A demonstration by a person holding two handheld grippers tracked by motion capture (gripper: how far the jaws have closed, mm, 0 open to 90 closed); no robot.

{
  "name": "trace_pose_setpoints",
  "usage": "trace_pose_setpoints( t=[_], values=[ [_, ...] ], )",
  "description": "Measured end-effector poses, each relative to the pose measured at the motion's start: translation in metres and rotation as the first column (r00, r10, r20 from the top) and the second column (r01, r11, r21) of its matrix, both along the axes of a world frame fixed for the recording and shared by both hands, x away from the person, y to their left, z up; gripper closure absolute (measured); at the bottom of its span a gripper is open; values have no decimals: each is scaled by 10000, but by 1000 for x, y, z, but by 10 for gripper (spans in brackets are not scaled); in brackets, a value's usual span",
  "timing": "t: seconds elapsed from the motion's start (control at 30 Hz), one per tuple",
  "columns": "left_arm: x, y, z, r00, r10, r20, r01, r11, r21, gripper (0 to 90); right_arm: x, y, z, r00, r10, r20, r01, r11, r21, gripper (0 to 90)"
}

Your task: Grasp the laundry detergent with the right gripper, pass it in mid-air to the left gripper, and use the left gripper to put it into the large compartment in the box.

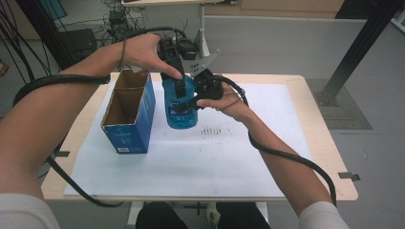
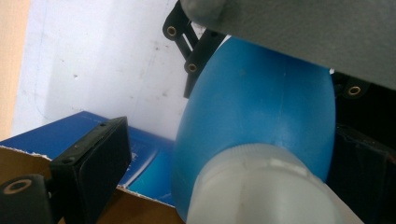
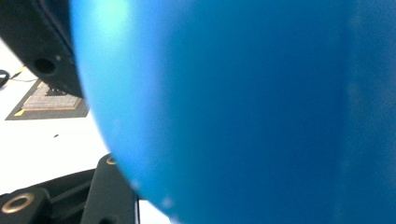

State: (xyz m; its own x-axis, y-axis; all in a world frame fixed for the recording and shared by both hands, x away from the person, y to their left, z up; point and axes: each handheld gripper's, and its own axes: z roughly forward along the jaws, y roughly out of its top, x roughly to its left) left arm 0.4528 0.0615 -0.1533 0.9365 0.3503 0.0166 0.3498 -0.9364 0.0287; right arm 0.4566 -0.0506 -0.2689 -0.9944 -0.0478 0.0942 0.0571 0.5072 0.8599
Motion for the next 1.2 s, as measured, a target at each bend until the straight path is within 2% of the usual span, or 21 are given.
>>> trace_pose_setpoints(
  t=[0.2,0.5,0.67,0.73,0.77,0.8,1.0,1.07,1.2],
  values=[
    [0,-2,0,10000,-88,-21,88,9999,60,67,1,-1,0,10000,-29,45,29,10000,63,441],
    [0,0,1,10000,59,51,-58,9999,-118,67,0,-1,0,10000,-14,26,14,10000,11,441],
    [1,0,1,10000,-69,12,69,10000,-21,67,0,-1,0,10000,-69,9,69,10000,40,441],
    [0,0,0,10000,-9,-5,9,10000,-93,67,-2,-2,1,9995,-166,-273,162,9998,-113,441],
    [1,0,1,10000,-40,1,40,10000,-74,67,-2,-2,1,9996,-140,-248,137,9999,-86,441],
    [1,0,0,10000,-4,-4,4,9999,-119,67,0,-1,0,10000,-49,-2,49,10000,58,441],
    [1,1,-1,10000,40,31,-39,9999,-167,68,0,-2,-1,10000,-88,-7,88,10000,-25,441],
    [2,1,0,10000,-58,-5,58,10000,-78,68,0,-2,-1,9999,-48,-146,48,10000,27,441],
    [2,1,0,10000,-13,-3,13,9999,-101,70,0,-2,0,10000,-65,23,65,10000,67,441]
  ],
)
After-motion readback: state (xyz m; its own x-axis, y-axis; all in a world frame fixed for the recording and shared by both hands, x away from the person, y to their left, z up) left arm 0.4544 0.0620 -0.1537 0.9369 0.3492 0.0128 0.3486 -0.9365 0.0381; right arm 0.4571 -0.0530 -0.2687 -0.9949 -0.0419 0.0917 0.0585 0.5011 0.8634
